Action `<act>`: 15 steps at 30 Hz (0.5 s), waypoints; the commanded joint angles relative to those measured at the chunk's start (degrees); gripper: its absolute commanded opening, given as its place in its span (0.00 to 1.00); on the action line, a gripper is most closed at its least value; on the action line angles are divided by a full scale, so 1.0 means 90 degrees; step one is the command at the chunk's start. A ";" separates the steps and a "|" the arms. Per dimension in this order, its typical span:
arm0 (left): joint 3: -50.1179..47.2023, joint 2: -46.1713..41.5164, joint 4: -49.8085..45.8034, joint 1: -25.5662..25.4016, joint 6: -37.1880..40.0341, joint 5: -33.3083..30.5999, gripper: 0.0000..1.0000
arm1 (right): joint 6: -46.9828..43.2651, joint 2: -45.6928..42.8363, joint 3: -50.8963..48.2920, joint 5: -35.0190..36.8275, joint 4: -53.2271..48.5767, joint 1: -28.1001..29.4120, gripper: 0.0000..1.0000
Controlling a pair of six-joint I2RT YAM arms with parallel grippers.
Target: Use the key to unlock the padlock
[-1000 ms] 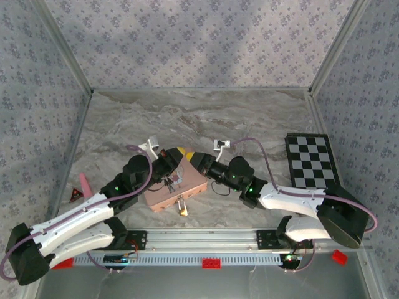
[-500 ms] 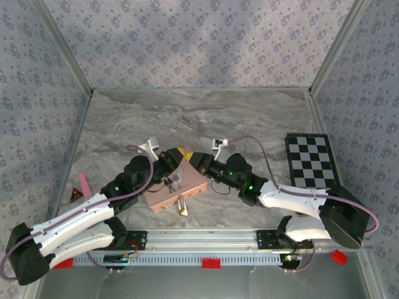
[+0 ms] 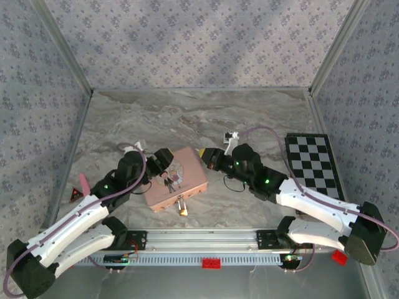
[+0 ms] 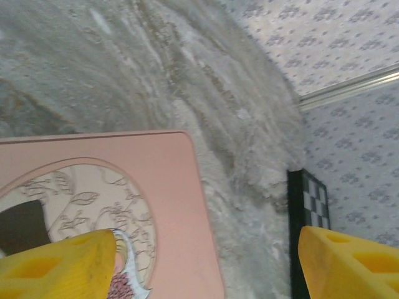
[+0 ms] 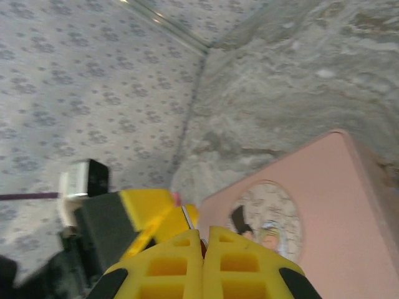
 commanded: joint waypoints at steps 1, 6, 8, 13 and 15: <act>0.0633 0.0024 -0.1081 0.0170 0.0759 0.0346 0.83 | -0.0469 -0.0049 0.0332 0.0192 -0.1050 -0.0051 0.00; 0.1017 0.0058 -0.2034 0.0329 0.1544 0.0364 0.87 | -0.0737 -0.0092 0.0523 0.0149 -0.1696 -0.0139 0.00; 0.1158 0.0105 -0.2320 0.0380 0.1805 0.0467 0.87 | -0.0763 -0.0130 0.0520 0.0149 -0.1839 -0.0168 0.00; 0.1487 0.0268 -0.3145 0.0416 0.2172 0.0465 0.88 | -0.0982 -0.0175 0.0519 0.0052 -0.2104 -0.0247 0.00; 0.1576 0.0320 -0.3413 0.0413 0.2228 0.0435 0.88 | -0.1099 -0.0180 0.0556 0.0061 -0.2263 -0.0258 0.00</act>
